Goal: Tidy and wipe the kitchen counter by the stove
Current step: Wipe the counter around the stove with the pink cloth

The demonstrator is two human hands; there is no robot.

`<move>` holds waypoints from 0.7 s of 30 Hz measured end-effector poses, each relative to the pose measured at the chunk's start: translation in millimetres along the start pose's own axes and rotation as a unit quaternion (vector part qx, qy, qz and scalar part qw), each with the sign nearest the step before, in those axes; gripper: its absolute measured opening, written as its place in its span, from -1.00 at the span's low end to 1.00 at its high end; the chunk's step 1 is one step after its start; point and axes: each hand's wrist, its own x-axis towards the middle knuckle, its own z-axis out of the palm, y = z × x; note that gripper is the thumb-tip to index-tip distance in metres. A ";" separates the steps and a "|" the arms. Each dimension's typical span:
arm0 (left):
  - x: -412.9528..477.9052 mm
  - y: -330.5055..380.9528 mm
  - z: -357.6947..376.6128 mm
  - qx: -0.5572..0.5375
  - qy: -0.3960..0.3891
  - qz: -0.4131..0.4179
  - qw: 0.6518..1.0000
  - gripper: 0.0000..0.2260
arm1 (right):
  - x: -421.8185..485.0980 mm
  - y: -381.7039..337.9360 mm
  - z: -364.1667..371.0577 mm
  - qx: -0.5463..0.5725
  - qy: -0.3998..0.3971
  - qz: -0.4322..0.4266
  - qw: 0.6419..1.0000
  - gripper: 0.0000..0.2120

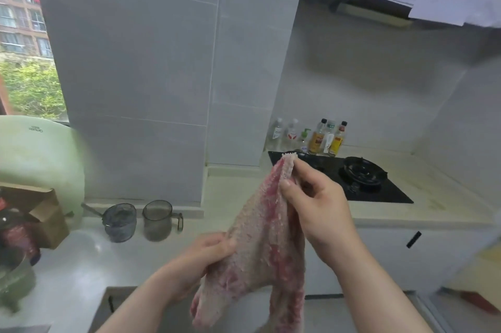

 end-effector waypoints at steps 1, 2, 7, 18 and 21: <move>1.6 -8.0 4.9 0.010 -0.021 -0.005 1.000 -0.19 | 2.6 -0.6 -7.7 0.007 0.017 0.002 1.000 -0.58; 4.5 -15.7 10.8 0.027 -0.049 -0.010 0.998 -0.25 | 6.0 0.1 -16.9 0.012 0.033 0.005 0.999 -0.56; 21.5 -31.9 49.5 0.013 -0.187 -0.049 0.981 -0.57 | 19.3 15.8 -84.9 0.021 0.086 0.064 0.994 -0.33; 71.6 -0.4 136.7 -0.469 -0.129 0.019 0.873 -0.30 | -16.6 79.7 -219.1 0.164 0.148 0.291 0.931 -0.57; 86.7 -5.2 179.8 -0.555 0.059 -0.104 0.823 -0.41 | -27.3 87.2 -246.9 0.308 0.151 0.360 0.868 -0.79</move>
